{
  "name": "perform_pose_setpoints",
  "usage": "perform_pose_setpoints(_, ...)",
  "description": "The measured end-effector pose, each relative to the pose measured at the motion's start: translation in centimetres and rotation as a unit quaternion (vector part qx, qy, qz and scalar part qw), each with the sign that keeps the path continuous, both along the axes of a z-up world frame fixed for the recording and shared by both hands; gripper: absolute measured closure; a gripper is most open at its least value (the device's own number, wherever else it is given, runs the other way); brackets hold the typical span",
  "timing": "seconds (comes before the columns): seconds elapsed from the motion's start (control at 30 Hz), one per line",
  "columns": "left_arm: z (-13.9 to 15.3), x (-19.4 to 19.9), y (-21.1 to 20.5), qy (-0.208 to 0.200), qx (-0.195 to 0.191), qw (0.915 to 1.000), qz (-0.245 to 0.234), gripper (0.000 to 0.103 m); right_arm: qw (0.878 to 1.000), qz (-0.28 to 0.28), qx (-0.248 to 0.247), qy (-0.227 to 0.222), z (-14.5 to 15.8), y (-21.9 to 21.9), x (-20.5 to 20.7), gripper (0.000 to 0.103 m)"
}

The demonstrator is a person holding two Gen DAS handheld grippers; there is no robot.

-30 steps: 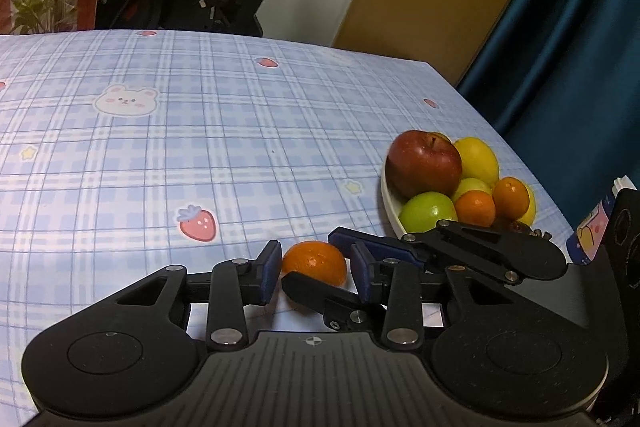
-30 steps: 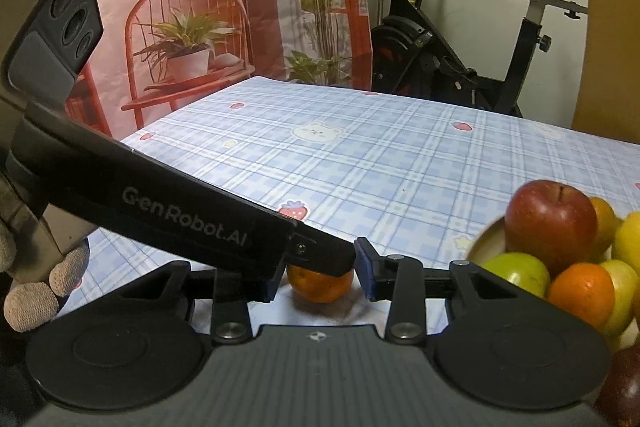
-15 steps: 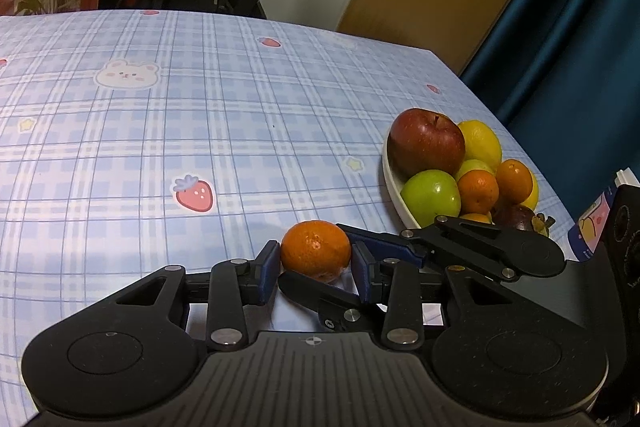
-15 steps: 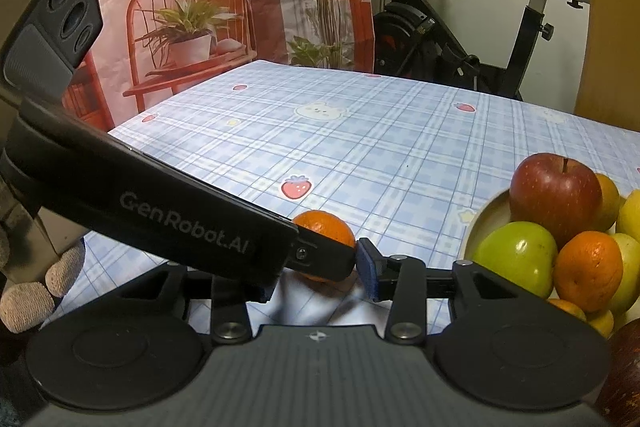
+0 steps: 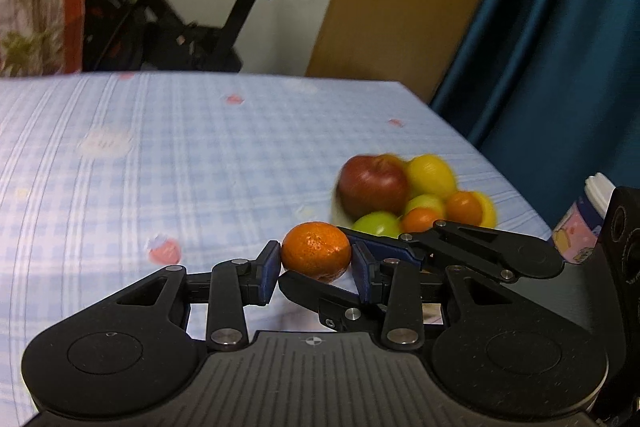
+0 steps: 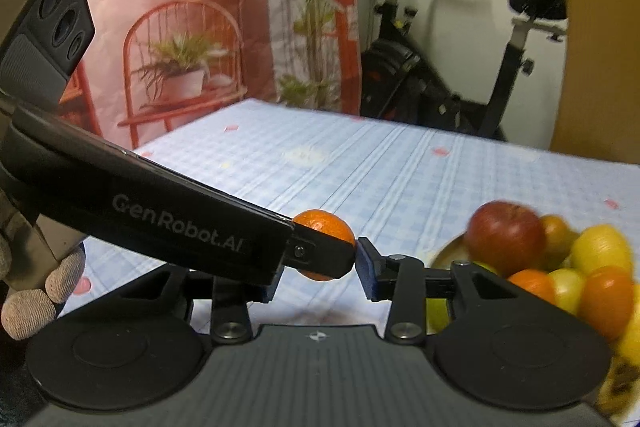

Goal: Organize fruits
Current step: 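Carry the tangerine over the beige plate with the left gripper, then open the left gripper to release the tangerine on the plate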

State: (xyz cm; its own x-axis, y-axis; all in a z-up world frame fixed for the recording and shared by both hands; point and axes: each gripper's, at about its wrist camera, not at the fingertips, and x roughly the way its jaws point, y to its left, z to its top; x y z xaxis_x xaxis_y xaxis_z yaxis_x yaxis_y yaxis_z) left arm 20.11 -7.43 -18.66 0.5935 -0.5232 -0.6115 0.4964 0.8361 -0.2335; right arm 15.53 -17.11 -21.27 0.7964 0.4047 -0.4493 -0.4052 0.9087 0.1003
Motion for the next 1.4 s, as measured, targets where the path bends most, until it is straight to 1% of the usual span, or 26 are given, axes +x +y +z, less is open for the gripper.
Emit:
perform_pose_setpoints(0.17,1.7,0.5,-3.3,-0.017,0.002,0.9994,-0.03,0.062,0.999,-0.034,0.012,-0.017,1.5,-2.6,-0.6,0.062)
perform_pose_setpoints(0.3,2.3,1.5,-6.8,-0.019,0.003,0.9982,-0.057,0.062,0.998,-0.063,0.017,-0.023,2.2,-5.6,-0.5,0.062)
perform_pose_setpoints(0.43,1.8,2.6,-9.7,-0.009,0.0,0.9971,-0.075,0.062,0.995,-0.094,0.021,-0.017,2.3,-8.4,-0.1,0.062)
perform_pose_setpoints(0.6,0.8,3.4,-12.0,-0.002,0.017,0.9961,-0.086,0.062,0.993,-0.116,0.022,-0.005,1.7,-10.2,0.4,0.062)
perform_pose_setpoints(0.77,0.5,3.4,-11.9,0.002,0.021,0.996,-0.087,0.061,0.992,-0.123,0.017,-0.003,1.3,-10.6,0.5,0.062)
perform_pose_setpoints(0.87,0.5,3.6,-11.6,0.008,0.022,0.9965,-0.08,0.057,0.992,-0.125,0.009,-0.004,1.3,-10.4,0.7,0.062)
perform_pose_setpoints(0.9,0.5,3.6,-11.5,0.009,0.024,0.9967,-0.077,0.051,0.992,-0.126,0.006,-0.004,1.3,-10.4,0.7,0.059)
perform_pose_setpoints(0.93,0.6,3.6,-11.6,0.008,0.026,0.9969,-0.074,0.049,0.992,-0.127,0.005,-0.005,1.3,-10.3,0.7,0.06)
perform_pose_setpoints(1.17,1.0,3.4,-10.8,0.007,0.022,0.9975,-0.066,0.043,0.992,-0.129,-0.002,-0.004,1.4,-10.1,0.8,0.059)
perform_pose_setpoints(1.23,1.2,3.3,-10.5,0.006,0.019,0.9979,-0.062,0.041,0.991,-0.131,-0.005,-0.004,1.5,-10.1,0.7,0.058)
perform_pose_setpoints(1.3,1.5,3.1,-10.1,0.003,0.019,0.9984,-0.052,0.034,0.991,-0.135,-0.007,-0.005,1.6,-10.1,0.7,0.055)
perform_pose_setpoints(1.37,1.8,2.8,-9.6,-0.002,0.015,0.9987,-0.049,0.032,0.991,-0.136,-0.01,-0.006,1.8,-10.0,0.4,0.053)
perform_pose_setpoints(1.4,1.9,2.8,-9.5,-0.003,0.014,0.9988,-0.047,0.031,0.99,-0.137,-0.01,-0.007,1.8,-10.0,0.3,0.05)
